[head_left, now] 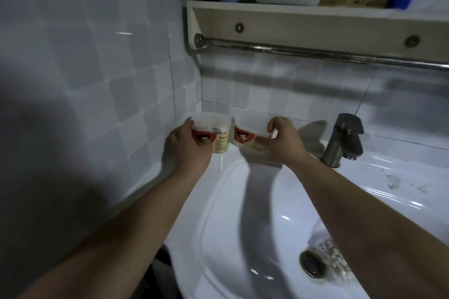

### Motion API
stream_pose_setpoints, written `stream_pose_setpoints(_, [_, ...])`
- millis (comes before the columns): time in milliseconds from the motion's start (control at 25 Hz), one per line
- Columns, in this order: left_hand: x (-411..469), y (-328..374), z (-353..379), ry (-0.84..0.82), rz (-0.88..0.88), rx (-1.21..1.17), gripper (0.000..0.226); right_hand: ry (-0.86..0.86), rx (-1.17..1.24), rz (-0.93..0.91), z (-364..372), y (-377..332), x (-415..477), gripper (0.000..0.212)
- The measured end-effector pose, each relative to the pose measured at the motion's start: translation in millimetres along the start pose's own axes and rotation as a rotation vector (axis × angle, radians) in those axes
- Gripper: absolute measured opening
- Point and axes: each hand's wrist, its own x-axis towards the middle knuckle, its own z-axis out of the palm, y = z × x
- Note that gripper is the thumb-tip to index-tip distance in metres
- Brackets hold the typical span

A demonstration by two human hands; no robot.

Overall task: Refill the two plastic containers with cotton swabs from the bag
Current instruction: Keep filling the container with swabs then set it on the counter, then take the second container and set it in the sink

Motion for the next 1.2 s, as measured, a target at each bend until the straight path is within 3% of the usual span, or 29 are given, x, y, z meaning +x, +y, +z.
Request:
stream_pose_setpoints(80, [-4,-1,-1,0.012,-0.004,0.046,0.047,-0.015,0.083,-0.002,-5,0,-10,0.047])
stream_pose_setpoints(200, [-23,12,0,-0.014,-0.12,-0.177,0.048,-0.016,0.255,0.029,-19,2,-27,0.044])
stream_pose_setpoints(280, [-41,25,0,-0.046,0.001,-0.316,0.04,-0.026,0.37,0.067,-33,1,-40,0.045])
stream_pose_setpoints(400, [-60,48,5,-0.232,0.154,-0.384,0.039,-0.101,0.448,0.098,-55,1,-63,0.044])
stream_pose_setpoints(560, [-78,76,7,-0.553,0.116,-0.497,0.075,-0.177,0.459,0.104,-86,2,-99,0.04])
stream_pose_setpoints(720, [-100,86,14,-0.873,0.119,-0.605,0.071,-0.215,0.508,0.107,-112,18,-141,0.027])
stream_pose_setpoints(840, [-122,100,20,-0.979,0.135,-0.619,0.066,-0.185,0.498,0.146,-123,32,-163,0.035])
stream_pose_setpoints(920, [-137,109,25,-0.996,0.091,-0.664,0.056,-0.13,0.503,0.167,-128,40,-170,0.028])
stream_pose_setpoints(1000, [-147,112,31,-1.031,0.083,-0.643,0.062,-0.04,0.483,0.229,-134,47,-172,0.022])
stream_pose_setpoints(1200, [-165,113,39,-1.05,0.134,-0.55,0.093,-0.029,0.443,0.412,-148,57,-171,0.058])
